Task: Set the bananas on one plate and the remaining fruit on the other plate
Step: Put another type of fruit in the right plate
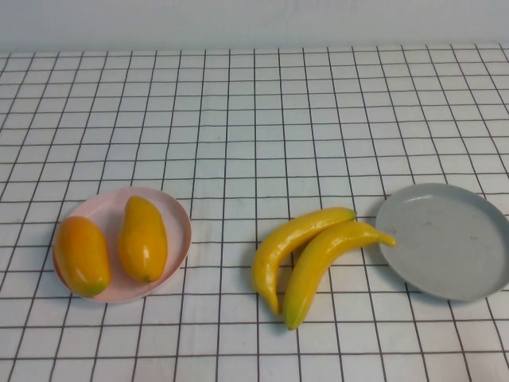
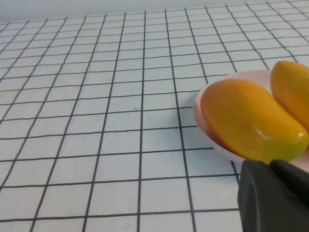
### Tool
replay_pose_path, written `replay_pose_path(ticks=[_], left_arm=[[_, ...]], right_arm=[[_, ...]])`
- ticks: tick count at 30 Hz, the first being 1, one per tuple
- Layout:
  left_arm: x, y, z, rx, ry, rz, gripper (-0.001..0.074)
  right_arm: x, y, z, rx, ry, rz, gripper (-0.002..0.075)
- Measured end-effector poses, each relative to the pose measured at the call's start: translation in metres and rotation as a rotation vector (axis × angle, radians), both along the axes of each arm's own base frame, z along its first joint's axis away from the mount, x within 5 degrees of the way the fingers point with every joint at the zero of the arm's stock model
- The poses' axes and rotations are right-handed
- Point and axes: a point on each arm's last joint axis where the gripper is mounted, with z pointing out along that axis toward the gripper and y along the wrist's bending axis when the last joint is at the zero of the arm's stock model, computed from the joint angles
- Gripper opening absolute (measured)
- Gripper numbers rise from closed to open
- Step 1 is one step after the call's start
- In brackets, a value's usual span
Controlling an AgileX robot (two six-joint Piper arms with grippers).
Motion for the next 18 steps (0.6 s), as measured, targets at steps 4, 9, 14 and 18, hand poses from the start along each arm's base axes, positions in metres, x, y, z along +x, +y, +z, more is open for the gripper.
replay_pose_path(ticks=[4,9,14,18], left_arm=[[-0.0009,0.0004,-0.0033,0.011,0.037,0.01,-0.0003],[-0.002,-0.0012,-0.0069,-0.034,0.078,0.003,-0.0004],[-0.0021,-0.0014,-0.007,-0.039,0.081,0.002,-0.0004],[-0.0021,-0.0014,-0.007,-0.04,0.081,0.002,-0.0004]], right_arm=[[0.0,0.0,0.0,0.0,0.0,0.0,-0.0016],[0.0,0.0,0.0,0.0,0.0,0.0,-0.0016],[0.0,0.0,0.0,0.0,0.0,0.0,-0.0016],[0.0,0.0,0.0,0.0,0.0,0.0,-0.0016]])
